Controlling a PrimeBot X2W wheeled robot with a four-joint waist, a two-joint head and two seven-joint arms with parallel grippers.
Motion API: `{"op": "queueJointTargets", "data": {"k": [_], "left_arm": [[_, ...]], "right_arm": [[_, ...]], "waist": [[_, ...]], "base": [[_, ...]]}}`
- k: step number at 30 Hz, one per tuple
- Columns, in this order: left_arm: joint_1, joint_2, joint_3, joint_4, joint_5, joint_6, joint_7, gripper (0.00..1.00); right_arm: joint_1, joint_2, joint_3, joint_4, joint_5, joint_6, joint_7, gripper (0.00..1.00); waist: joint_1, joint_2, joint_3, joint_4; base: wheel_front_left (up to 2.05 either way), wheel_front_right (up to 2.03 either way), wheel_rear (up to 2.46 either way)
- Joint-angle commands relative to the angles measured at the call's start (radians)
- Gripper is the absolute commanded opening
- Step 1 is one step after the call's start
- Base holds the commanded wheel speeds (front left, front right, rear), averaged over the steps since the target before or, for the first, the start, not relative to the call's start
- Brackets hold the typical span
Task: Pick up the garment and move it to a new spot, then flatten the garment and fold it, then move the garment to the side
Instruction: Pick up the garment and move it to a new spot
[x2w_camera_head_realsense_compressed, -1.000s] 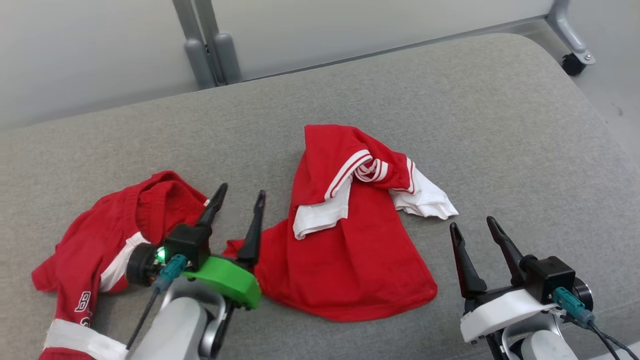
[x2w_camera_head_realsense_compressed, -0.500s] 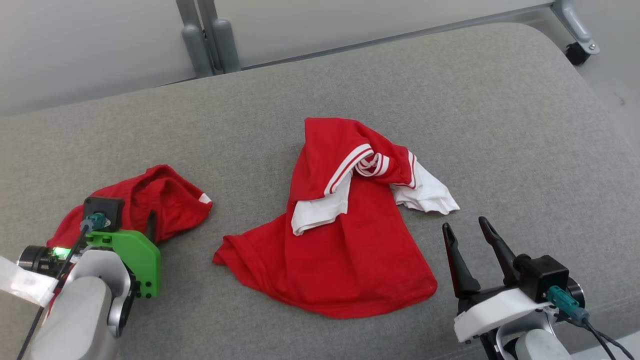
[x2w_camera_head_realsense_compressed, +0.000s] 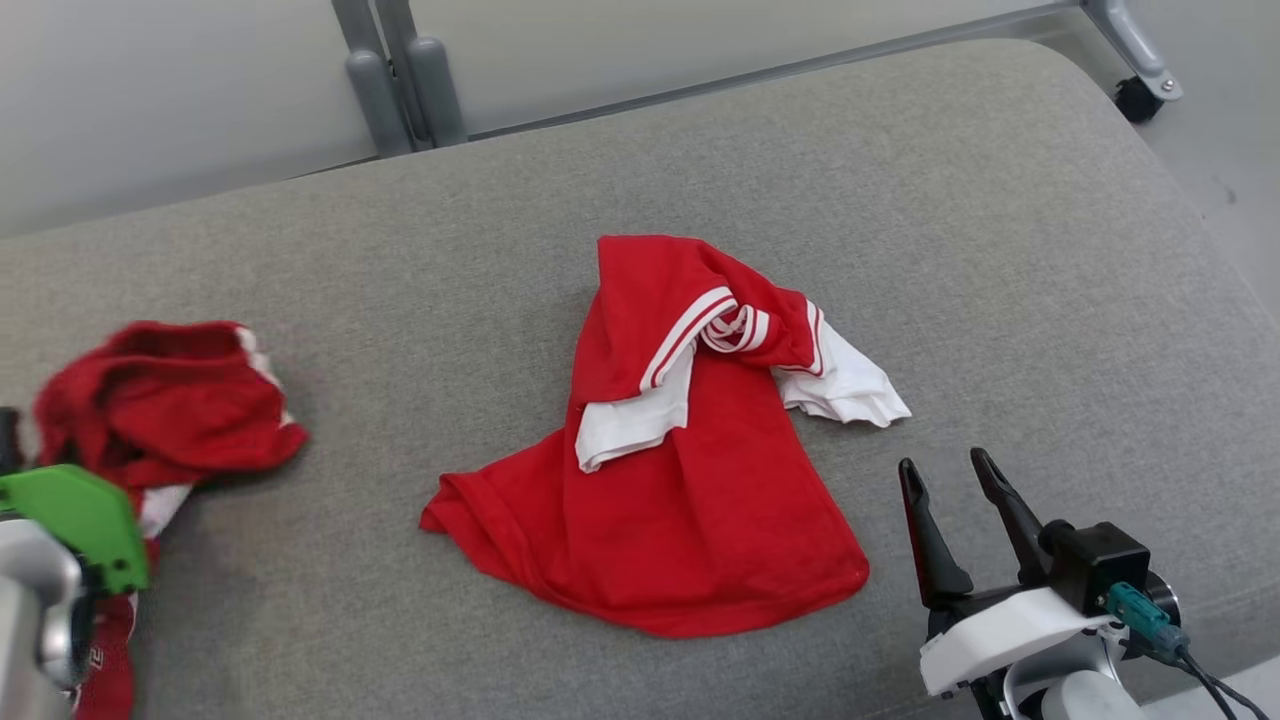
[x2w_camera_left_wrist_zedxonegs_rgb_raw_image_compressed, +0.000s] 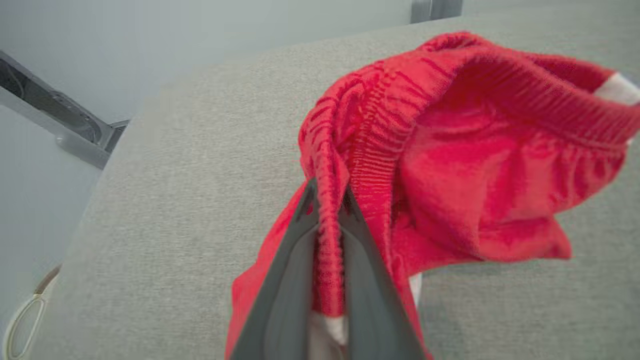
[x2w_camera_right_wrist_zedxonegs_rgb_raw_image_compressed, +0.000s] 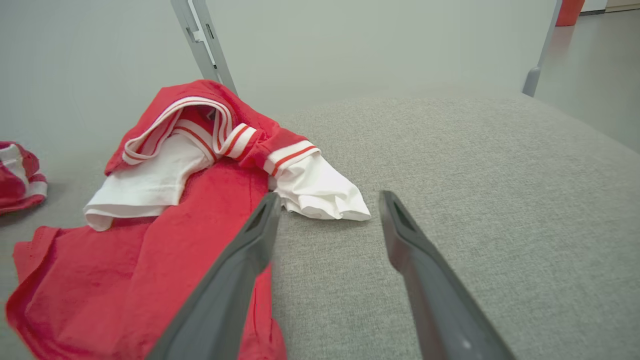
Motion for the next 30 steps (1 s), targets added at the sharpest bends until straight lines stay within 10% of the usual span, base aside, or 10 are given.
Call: {"op": "queueJointTargets", "data": {"k": [1,16,24,27,30], "left_arm": [[0.026,0.035,0.031,-0.007,-0.021,0.015,-0.006,0.00],[0.108,0.261,0.236,-0.021,-0.107,0.111,0.018,0.00],[0.167,0.205,0.181,-0.042,-0.124,0.104,0.133,0.00],[0.184,0.191,0.176,-0.041,-0.128,0.120,0.146,1.00],[0.196,0.177,0.184,-0.057,-0.136,0.130,0.123,1.00]], "right_arm": [[0.005,-0.002,0.002,0.000,-0.003,-0.001,-0.003,1.00],[-0.016,-0.002,0.029,0.005,0.003,-0.001,-0.003,1.00],[-0.001,-0.002,0.027,0.013,0.015,-0.001,-0.003,1.00],[-0.011,-0.002,0.034,0.016,0.021,-0.001,-0.003,1.00],[-0.018,-0.002,0.032,0.009,0.028,-0.001,-0.003,1.00]], "waist": [[0.0000,-0.0001,-0.018,0.024],[0.0000,-0.0001,-0.008,0.062],[0.0000,-0.0001,-0.001,0.054],[0.0000,-0.0001,0.000,0.048],[0.0000,-0.0001,-0.001,0.048]], "base": [[0.00,0.00,0.00],[0.00,0.00,0.00],[0.00,0.00,0.00],[0.00,0.00,0.00],[0.00,0.00,0.00]]}}
